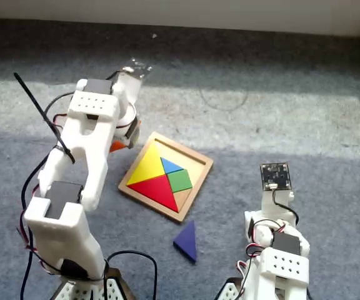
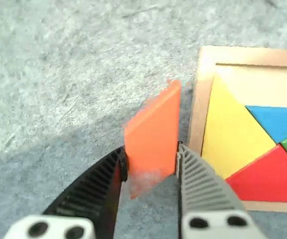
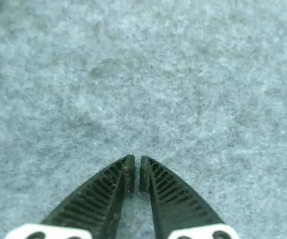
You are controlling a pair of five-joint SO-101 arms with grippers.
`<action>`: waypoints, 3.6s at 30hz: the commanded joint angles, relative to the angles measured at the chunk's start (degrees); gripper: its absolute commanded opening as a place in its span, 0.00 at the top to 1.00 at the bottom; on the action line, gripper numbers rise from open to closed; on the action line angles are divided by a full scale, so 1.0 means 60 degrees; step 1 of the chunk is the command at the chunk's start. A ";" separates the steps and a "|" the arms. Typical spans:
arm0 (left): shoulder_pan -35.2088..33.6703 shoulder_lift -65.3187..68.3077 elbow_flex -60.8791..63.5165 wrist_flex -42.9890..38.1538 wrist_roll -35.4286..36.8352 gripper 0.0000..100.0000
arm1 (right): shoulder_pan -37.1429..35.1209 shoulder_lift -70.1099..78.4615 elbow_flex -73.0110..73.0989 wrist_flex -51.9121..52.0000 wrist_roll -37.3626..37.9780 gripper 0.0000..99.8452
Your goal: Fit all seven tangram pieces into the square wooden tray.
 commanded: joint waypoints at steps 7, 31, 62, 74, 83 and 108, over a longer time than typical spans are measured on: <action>0.1722 -0.0505 -0.0286 0.0015 -0.4645 0.99 | 0.0125 -0.0081 -0.0022 -0.0095 0.0088 0.97; 0.3011 0.0608 -0.0286 -0.0630 -0.9509 0.92 | 0.0125 -0.0081 -0.0022 -0.0125 0.0059 0.97; 0.2381 0.0769 0.0799 -0.3516 -0.7751 0.73 | 0.0110 -0.0081 -0.0022 -0.0139 0.0059 0.97; 0.2366 0.0652 0.0740 -0.3722 -0.7751 0.73 | 0.0110 -0.0081 -0.0022 -0.0139 0.0059 0.97; 0.2366 -0.0652 0.0740 -0.3722 -0.7121 0.73 | 0.0110 -0.0081 -0.0022 -0.0139 0.0073 0.97; 0.1853 0.0520 0.2059 -0.4527 -0.4982 0.73 | 0.0110 -0.0081 -0.0022 -0.0139 0.0073 0.97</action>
